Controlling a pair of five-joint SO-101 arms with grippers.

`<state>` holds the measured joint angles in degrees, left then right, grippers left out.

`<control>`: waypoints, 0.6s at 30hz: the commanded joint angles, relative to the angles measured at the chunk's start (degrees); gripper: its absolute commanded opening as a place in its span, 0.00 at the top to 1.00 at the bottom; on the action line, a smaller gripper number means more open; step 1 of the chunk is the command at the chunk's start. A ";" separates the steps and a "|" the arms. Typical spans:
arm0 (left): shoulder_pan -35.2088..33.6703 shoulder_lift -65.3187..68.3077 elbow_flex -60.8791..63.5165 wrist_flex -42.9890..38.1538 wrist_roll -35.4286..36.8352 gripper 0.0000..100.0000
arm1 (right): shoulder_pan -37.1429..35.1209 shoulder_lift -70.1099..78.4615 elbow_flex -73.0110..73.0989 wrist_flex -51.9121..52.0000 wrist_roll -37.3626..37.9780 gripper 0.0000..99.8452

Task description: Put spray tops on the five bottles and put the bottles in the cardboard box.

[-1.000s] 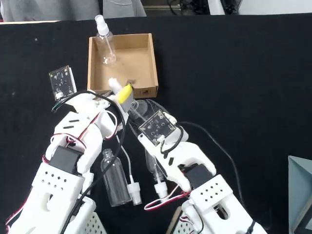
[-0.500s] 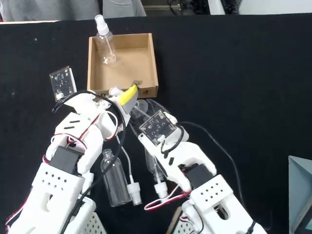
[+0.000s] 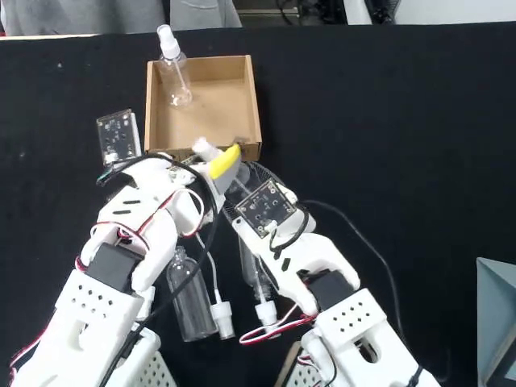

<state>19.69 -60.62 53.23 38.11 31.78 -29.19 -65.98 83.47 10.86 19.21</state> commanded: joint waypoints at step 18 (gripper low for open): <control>-4.35 -1.14 -6.73 0.53 -1.85 0.80 | 1.58 -2.33 -2.68 -2.20 -0.35 0.99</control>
<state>15.65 -60.62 50.59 38.11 30.64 -29.27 -65.98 83.47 10.86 19.12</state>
